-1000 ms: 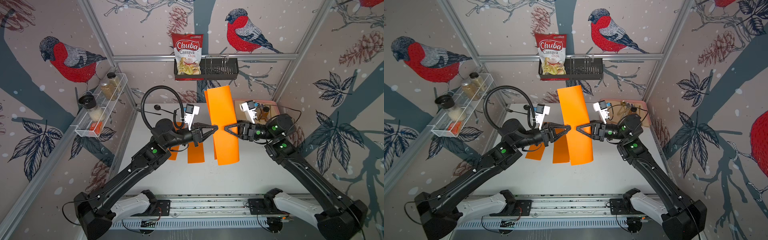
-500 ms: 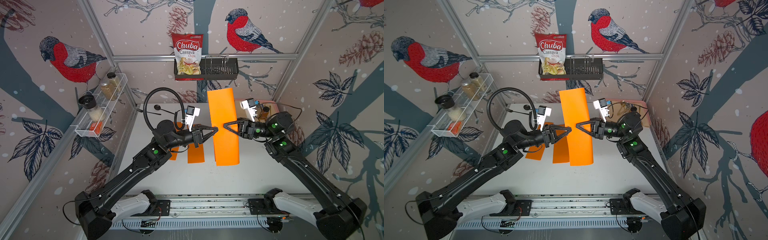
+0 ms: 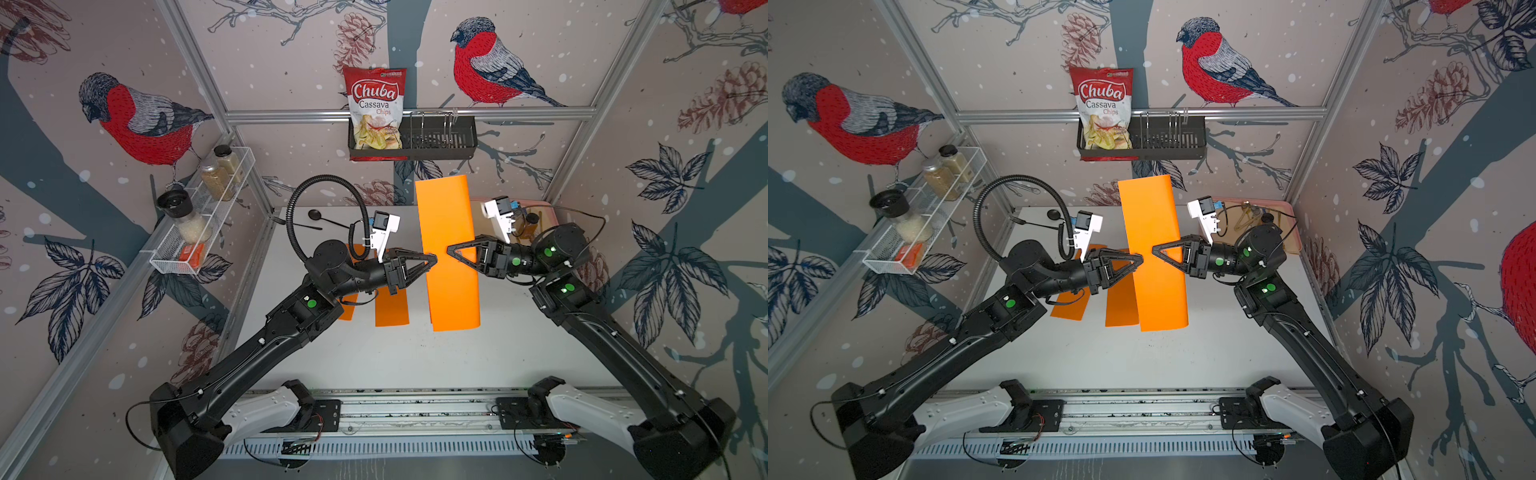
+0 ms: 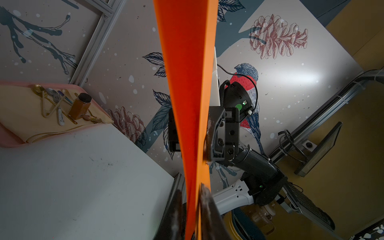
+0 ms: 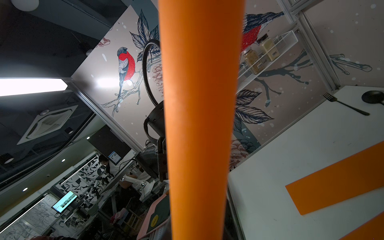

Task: Fold the rectangular paper in half along the long edge
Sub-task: Fold the paper.

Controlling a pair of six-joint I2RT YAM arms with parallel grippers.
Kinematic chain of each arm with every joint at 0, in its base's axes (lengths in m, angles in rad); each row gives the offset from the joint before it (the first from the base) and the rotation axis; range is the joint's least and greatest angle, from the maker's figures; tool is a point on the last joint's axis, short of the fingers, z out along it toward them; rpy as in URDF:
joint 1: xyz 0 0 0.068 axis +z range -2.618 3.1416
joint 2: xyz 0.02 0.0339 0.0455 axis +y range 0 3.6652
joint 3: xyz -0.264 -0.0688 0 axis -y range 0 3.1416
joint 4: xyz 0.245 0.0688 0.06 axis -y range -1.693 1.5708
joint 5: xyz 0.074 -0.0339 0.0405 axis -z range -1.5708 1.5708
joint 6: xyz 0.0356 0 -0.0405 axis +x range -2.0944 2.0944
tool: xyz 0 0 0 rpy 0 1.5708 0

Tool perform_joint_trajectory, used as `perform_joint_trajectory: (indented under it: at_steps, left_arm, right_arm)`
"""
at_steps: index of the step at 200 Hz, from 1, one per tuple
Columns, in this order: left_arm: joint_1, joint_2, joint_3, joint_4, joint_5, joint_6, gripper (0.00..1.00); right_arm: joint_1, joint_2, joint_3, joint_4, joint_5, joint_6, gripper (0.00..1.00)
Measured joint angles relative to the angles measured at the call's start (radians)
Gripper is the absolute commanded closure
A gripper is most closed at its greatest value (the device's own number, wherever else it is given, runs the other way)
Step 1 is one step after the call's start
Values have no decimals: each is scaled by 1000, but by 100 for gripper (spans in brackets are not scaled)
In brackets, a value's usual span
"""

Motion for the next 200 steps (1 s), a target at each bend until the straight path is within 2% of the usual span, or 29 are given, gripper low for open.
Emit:
perform_joint_trajectory:
  at_steps: [62,145,200]
  left_arm:
    - [0,4,0,7,0,-1,74]
    - [0,22,19,38,2,-5,81]
    - [-13,43,23,44,11,-7,83]
  right_arm:
    - [19,1,0,-19,16,-21,83]
    - [38,7,-2,-16,25,-21,83]
    - [42,10,-2,-14,26,-21,83]
